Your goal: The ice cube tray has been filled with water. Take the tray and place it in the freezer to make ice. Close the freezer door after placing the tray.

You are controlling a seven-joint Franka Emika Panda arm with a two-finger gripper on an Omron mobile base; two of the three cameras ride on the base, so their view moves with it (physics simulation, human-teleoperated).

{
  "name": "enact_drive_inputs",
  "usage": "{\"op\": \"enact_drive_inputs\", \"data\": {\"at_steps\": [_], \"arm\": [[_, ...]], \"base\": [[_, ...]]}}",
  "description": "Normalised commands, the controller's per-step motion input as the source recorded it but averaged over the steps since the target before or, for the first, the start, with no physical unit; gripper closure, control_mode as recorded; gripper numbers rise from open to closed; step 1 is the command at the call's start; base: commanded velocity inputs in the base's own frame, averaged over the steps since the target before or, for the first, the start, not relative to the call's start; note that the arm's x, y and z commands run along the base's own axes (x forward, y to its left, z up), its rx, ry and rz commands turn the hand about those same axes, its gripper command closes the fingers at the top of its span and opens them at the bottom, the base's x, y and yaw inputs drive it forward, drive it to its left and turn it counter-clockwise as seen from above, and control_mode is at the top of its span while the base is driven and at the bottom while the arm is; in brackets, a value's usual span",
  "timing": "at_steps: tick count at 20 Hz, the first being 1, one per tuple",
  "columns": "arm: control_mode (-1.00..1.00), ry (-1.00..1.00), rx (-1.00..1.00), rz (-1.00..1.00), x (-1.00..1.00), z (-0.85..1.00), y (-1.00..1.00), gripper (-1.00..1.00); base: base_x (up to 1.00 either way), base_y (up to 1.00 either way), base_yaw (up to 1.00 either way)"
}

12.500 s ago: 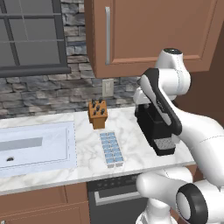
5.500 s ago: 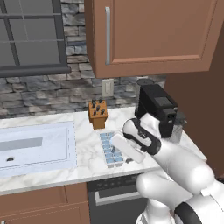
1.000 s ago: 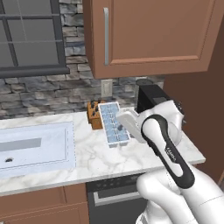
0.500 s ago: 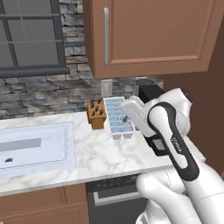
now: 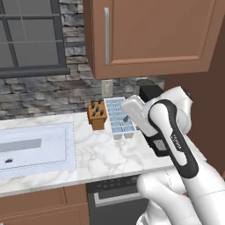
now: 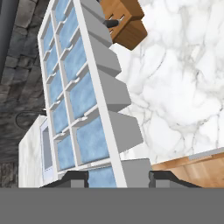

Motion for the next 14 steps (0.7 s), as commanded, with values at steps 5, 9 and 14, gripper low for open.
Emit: {"op": "enact_drive_inputs", "data": {"at_steps": [5, 9, 14], "arm": [[1.0, 0.0, 0.0, 0.0, -0.05, 0.0, 0.0, 1.0], [1.0, 0.0, 0.0, 0.0, 0.0, 0.0, 0.0, 1.0], [1.0, 0.0, 0.0, 0.0, 0.0, 0.0, 0.0, 1.0]], "base": [[-0.4, 0.0, 0.0], [-0.8, 0.0, 0.0], [-0.81, 0.0, 0.0]]}}
